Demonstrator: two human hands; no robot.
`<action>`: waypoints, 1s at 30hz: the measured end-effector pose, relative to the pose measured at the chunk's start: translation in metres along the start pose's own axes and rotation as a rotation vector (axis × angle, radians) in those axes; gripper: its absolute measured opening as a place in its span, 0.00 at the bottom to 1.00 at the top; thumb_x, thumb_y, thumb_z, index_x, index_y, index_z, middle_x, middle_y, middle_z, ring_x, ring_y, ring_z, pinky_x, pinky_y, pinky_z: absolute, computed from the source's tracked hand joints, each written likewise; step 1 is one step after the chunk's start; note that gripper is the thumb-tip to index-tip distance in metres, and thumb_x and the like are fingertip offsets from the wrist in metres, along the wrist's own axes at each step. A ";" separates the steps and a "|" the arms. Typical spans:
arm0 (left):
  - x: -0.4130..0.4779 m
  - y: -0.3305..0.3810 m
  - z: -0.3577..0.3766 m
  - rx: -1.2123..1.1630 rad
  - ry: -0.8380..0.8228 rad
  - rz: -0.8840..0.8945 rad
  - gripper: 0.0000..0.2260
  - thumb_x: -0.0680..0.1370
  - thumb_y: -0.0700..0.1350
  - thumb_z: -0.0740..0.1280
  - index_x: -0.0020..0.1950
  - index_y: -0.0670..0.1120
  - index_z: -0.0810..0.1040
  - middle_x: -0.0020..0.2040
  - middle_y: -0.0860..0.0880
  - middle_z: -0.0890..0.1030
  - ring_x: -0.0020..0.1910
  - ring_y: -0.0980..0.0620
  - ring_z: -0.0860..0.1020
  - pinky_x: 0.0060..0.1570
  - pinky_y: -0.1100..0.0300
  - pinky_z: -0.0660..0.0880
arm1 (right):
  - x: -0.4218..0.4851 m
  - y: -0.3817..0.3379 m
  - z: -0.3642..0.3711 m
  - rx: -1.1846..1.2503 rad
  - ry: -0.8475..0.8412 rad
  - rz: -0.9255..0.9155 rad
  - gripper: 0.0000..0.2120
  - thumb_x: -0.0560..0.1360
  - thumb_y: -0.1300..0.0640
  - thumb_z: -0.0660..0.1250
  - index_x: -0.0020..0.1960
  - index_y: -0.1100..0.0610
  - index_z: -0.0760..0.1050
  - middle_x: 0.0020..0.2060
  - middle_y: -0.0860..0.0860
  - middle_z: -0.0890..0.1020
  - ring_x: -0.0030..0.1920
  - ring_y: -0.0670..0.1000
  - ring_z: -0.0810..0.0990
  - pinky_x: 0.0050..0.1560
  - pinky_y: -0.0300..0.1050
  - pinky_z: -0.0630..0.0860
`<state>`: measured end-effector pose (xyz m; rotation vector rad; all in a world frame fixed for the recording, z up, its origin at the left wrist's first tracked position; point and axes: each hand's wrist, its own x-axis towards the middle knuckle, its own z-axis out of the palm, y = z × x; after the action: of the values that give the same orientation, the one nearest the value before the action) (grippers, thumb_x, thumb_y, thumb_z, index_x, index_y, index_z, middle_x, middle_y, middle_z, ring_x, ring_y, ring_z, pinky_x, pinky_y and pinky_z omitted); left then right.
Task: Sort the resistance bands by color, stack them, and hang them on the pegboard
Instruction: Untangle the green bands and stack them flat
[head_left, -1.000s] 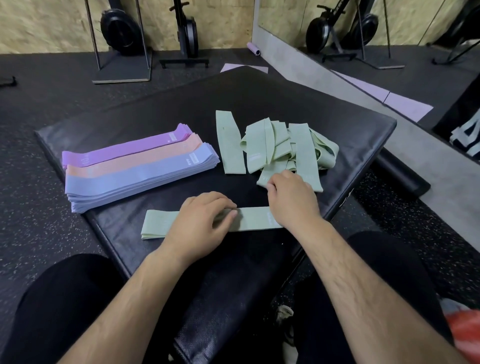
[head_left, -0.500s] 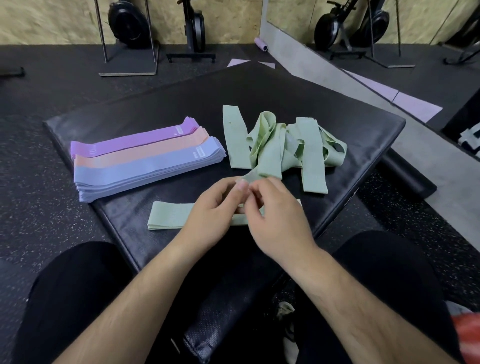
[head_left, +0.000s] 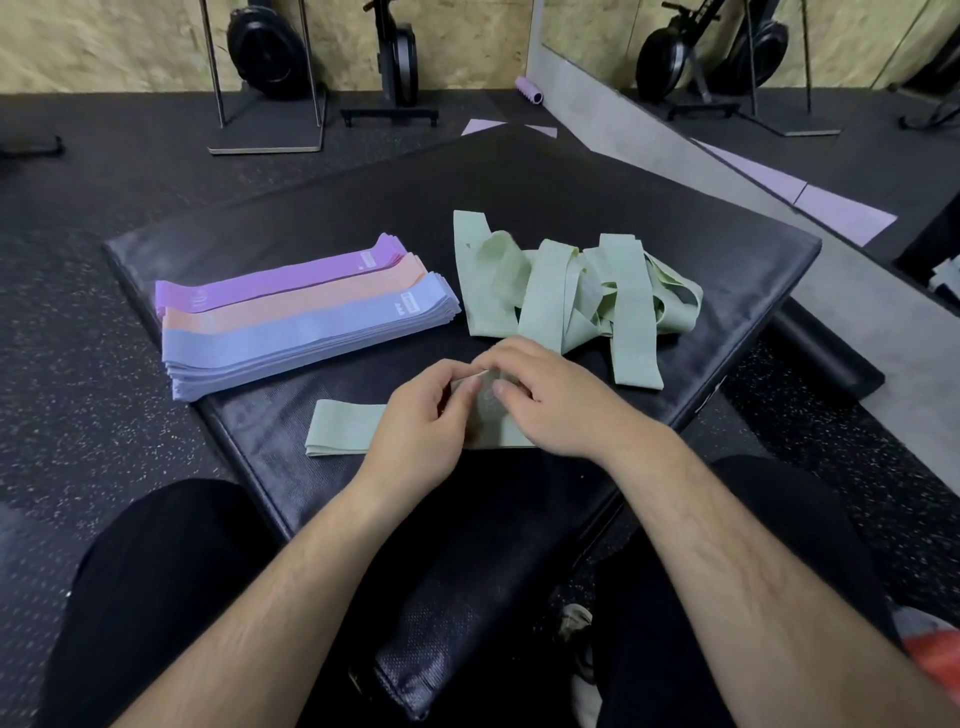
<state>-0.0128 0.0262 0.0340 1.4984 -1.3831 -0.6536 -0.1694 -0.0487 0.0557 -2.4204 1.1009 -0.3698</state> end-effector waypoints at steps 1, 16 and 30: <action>0.000 0.000 -0.001 0.010 0.001 0.004 0.07 0.83 0.43 0.65 0.50 0.53 0.81 0.40 0.54 0.83 0.40 0.58 0.78 0.42 0.67 0.73 | 0.001 0.003 -0.003 -0.023 -0.022 0.035 0.15 0.80 0.56 0.60 0.63 0.43 0.74 0.59 0.38 0.74 0.51 0.39 0.75 0.59 0.49 0.74; 0.005 0.008 -0.009 -0.167 0.083 -0.033 0.08 0.84 0.41 0.63 0.50 0.49 0.80 0.41 0.55 0.82 0.38 0.46 0.83 0.38 0.70 0.73 | 0.008 0.031 -0.025 -0.483 0.262 0.208 0.12 0.81 0.40 0.62 0.60 0.45 0.74 0.60 0.42 0.75 0.63 0.54 0.66 0.61 0.51 0.61; 0.016 -0.005 -0.031 -0.239 0.269 -0.109 0.08 0.84 0.39 0.63 0.49 0.44 0.80 0.42 0.47 0.81 0.37 0.49 0.82 0.35 0.70 0.75 | -0.002 0.047 -0.049 -0.273 0.197 0.372 0.06 0.81 0.52 0.65 0.57 0.43 0.72 0.53 0.48 0.69 0.54 0.52 0.62 0.58 0.46 0.58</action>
<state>0.0198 0.0195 0.0457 1.4178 -0.9890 -0.6340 -0.2207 -0.0888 0.0747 -2.3674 1.7541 -0.3580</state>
